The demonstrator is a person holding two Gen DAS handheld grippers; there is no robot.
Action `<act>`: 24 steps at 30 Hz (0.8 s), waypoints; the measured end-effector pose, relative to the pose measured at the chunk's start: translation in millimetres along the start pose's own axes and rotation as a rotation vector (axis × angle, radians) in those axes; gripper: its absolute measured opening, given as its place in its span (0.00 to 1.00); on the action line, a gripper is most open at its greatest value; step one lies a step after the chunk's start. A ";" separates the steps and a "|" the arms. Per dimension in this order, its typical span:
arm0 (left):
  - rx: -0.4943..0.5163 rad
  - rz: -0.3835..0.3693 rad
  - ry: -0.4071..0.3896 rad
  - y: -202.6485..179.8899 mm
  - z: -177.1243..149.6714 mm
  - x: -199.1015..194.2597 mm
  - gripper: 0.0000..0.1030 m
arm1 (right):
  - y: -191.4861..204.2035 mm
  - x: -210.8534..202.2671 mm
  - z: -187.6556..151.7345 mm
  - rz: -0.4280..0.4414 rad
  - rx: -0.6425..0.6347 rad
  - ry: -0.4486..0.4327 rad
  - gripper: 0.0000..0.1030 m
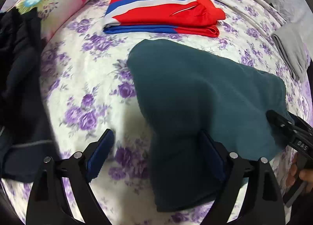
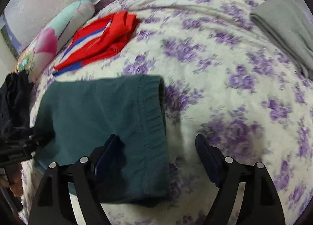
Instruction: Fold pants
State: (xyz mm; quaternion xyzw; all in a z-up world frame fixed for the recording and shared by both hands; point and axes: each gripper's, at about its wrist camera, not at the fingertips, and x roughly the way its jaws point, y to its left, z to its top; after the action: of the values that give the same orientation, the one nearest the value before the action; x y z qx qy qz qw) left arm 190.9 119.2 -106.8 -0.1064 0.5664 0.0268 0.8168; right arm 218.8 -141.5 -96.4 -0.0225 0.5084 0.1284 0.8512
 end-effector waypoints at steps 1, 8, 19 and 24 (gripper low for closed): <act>-0.017 0.003 0.005 0.4 -0.9 -4.0 0.83 | 1.8 -9.3 0.7 -0.021 0.004 -0.023 0.85; -0.016 0.039 -0.040 -9.1 -23.5 -46.6 0.90 | 16.4 -58.9 -22.3 -0.092 0.004 -0.090 0.96; 0.029 0.001 -0.133 -21.8 -76.0 -116.4 0.95 | 47.0 -118.8 -72.1 -0.084 -0.047 -0.113 0.96; 0.052 0.003 -0.148 -28.9 -96.4 -136.4 0.95 | 49.8 -144.1 -90.1 -0.086 -0.037 -0.141 0.96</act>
State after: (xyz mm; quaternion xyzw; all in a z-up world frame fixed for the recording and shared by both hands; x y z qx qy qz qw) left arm 58.3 81.8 -8.1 -0.0821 0.5051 0.0212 0.8589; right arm 64.5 -136.8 -9.6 -0.0509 0.4434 0.1026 0.8890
